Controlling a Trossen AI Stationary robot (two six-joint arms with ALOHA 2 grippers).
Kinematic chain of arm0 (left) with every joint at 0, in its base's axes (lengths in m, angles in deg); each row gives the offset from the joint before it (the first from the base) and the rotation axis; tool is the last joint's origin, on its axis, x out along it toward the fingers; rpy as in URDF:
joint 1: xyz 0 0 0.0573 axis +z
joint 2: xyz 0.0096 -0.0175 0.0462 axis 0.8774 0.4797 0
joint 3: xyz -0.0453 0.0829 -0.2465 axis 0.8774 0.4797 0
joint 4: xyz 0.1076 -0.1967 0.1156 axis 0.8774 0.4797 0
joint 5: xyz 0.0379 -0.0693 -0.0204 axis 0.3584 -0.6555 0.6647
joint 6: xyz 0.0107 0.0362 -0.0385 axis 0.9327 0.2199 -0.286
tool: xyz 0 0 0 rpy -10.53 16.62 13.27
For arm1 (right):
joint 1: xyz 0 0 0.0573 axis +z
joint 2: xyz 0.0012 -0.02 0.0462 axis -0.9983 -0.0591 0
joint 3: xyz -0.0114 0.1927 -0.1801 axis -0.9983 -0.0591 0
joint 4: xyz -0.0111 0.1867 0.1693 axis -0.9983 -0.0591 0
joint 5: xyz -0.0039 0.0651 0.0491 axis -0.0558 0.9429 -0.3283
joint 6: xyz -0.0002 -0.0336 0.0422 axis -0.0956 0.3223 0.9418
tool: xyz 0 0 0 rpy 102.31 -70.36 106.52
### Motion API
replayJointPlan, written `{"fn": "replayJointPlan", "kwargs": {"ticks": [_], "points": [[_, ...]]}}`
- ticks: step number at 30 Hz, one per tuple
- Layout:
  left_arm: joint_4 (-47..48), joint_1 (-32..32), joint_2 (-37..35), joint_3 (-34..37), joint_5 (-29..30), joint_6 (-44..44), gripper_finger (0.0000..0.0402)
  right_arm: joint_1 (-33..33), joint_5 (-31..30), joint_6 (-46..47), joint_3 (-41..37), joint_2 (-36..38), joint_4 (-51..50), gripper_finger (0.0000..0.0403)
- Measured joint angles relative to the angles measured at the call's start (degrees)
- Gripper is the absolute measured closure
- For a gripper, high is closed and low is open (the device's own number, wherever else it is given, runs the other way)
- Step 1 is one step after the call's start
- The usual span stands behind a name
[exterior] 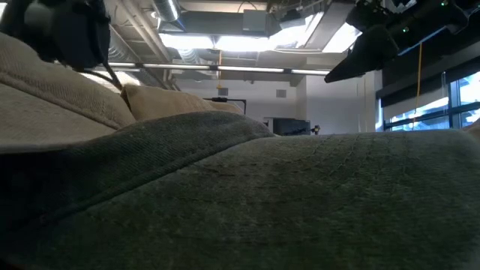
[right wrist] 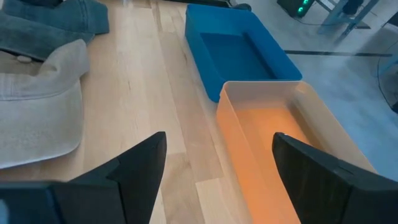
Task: Pick & Place hat
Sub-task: Put the top left black cap into the blue bin
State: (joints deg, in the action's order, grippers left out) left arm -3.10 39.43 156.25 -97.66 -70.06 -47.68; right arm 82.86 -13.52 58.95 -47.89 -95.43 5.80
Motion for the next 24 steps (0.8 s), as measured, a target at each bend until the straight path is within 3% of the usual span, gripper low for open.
{"fn": "replayJointPlan", "kwargs": {"ticks": [8, 24], "points": [[-2.64, 1.37, 2.81, -0.16, -0.29, 0.48, 0.0227, 0.0, 0.05, 0.04, 0.0, 0.01, -0.12, 0.0111], [-5.17, 1.41, 2.79, -0.07, 2.92, 3.99, 0.0344, 0.0, 0.09, 0.0, 0.0, 0.01, -0.22, 0.0111]]}}
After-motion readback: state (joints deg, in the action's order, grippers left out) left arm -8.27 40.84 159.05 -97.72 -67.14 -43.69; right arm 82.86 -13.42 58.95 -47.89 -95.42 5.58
